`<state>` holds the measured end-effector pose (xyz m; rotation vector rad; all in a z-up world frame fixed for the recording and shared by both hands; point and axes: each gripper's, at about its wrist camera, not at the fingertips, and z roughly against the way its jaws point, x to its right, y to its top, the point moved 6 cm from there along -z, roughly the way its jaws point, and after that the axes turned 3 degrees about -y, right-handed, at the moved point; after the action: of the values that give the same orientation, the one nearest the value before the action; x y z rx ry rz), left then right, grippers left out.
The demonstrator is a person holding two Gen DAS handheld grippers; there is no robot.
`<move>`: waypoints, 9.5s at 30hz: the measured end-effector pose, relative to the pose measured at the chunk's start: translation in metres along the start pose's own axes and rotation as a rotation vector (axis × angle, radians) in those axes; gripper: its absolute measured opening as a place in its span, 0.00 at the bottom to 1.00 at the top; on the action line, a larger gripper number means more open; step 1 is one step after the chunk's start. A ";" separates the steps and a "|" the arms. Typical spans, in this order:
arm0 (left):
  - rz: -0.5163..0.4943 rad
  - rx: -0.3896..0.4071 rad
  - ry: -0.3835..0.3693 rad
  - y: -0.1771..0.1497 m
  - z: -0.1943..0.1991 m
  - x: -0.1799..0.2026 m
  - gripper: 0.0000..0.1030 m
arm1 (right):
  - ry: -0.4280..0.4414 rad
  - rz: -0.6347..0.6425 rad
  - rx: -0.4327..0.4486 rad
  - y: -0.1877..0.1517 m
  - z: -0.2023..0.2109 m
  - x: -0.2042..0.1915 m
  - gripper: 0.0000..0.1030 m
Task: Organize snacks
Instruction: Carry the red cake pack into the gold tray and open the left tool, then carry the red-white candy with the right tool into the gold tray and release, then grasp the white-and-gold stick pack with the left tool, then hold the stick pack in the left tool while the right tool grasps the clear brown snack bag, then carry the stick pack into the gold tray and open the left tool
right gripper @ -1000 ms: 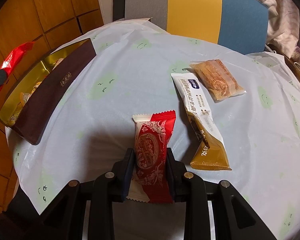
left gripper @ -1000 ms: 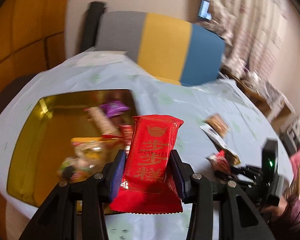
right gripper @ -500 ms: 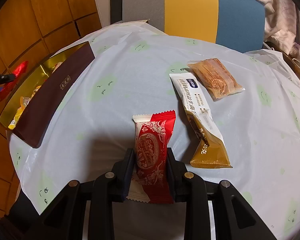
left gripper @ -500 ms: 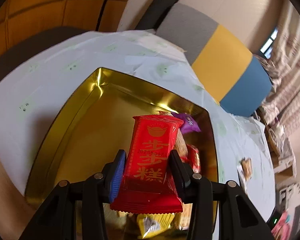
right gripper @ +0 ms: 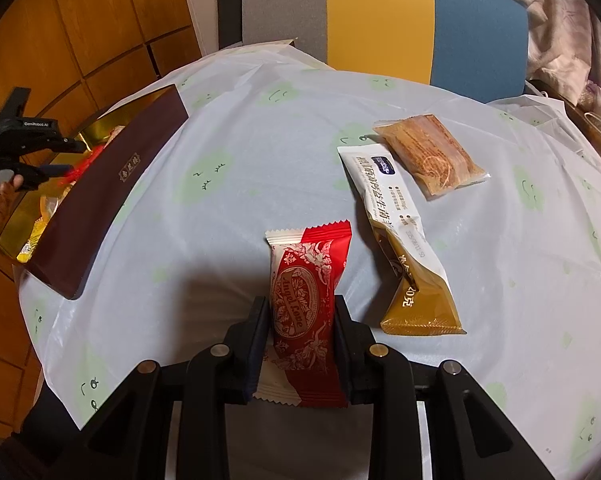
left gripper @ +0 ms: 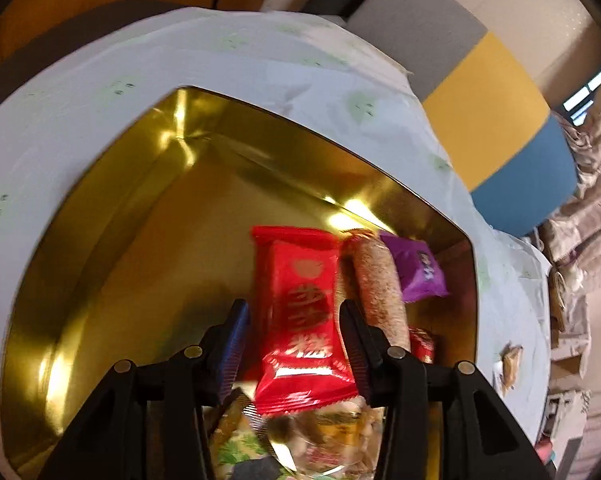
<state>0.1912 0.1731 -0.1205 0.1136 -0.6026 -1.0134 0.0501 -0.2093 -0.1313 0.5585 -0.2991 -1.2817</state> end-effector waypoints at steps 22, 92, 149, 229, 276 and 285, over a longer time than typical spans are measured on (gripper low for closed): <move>-0.369 0.205 0.126 -0.096 0.092 0.046 0.45 | -0.030 -0.012 0.006 -0.002 0.001 -0.003 0.30; -0.297 0.284 0.170 -0.099 0.120 -0.015 0.45 | 0.187 0.319 -0.128 0.099 -0.042 -0.237 0.30; -0.565 0.254 0.094 -0.135 0.122 0.082 0.45 | -0.260 -0.155 0.061 0.093 0.061 0.147 0.46; -0.784 -0.118 -0.233 -0.241 -0.023 0.205 0.36 | -0.207 0.066 -0.164 0.149 -0.067 0.101 0.84; -0.830 0.092 -0.203 -0.221 0.061 0.216 0.30 | -0.162 0.081 -0.094 0.028 -0.015 0.055 0.60; -0.746 0.145 -0.182 -0.190 0.084 0.197 0.30 | -0.167 0.104 -0.088 0.027 -0.015 0.050 0.60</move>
<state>0.0778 -0.0761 -0.0361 0.3983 -0.8243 -1.7127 0.0940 -0.2490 -0.1338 0.3574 -0.4038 -1.2368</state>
